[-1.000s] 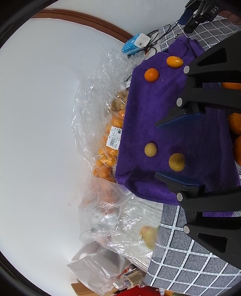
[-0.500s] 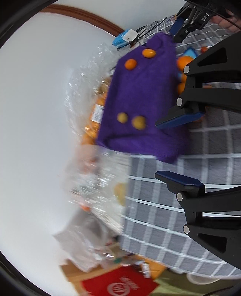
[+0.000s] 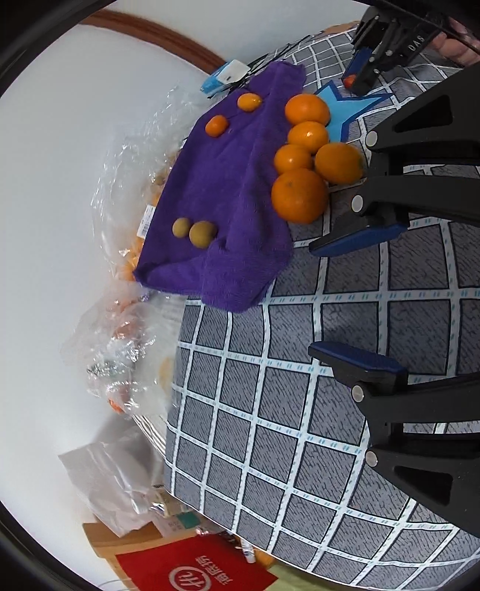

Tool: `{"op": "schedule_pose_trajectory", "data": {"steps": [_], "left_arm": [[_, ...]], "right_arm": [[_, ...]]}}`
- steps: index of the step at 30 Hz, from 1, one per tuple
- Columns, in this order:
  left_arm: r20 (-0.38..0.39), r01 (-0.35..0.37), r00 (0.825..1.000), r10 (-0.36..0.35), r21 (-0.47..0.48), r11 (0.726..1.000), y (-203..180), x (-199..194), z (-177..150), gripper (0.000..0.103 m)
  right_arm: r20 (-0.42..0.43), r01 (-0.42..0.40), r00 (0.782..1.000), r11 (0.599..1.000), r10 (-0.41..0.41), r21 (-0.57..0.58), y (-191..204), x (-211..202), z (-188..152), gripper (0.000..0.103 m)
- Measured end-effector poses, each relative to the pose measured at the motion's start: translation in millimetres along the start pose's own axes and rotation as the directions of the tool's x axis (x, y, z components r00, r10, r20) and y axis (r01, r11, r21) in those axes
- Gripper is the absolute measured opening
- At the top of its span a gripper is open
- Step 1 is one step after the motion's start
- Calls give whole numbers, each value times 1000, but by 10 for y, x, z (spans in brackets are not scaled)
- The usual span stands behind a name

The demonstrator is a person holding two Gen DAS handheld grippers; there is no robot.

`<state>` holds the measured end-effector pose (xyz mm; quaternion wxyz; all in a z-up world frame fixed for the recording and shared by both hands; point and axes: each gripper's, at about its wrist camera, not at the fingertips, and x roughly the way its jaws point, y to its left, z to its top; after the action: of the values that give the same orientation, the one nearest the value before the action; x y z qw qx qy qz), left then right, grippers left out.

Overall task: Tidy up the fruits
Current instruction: 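Withdraw both grippers from the towel toward the remaining fruits, then grasp the small red fruit with the right gripper while the left gripper grasps a large orange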

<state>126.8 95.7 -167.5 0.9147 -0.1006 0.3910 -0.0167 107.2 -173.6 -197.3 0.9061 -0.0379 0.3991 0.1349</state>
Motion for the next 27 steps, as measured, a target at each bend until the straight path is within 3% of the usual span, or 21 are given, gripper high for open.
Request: {"op": "schedule_pose_trajectory", "data": {"steps": [4,11,13,17,22,27], "left_arm": [[4,12,1000,-12,24,1000,-51,-15,-7,45],[39,62,997,-67,102,993,-188,-120,-46,45],[22,97,995,-100,119,988,-232,-106,-45,45],[-7,75,997,-75,139,987,-373,-94,-31,45],[-43,130,991,-128,60,990,-463,-4,130,45],[-115,113,988,-108,39,993,-575,213,221,46]], "right_arm": [[0,16,1000,1000,-16,-9,-13,-38,1,24],[75,97,992,995,-97,6,-350,-215,94,24],[84,67,994,997,-71,49,-483,-199,80,24],[104,36,993,993,-48,114,-646,-200,41,24],[108,27,993,992,-41,123,-671,-194,19,24],[122,14,992,995,-27,103,-615,-226,-7,24]]}}
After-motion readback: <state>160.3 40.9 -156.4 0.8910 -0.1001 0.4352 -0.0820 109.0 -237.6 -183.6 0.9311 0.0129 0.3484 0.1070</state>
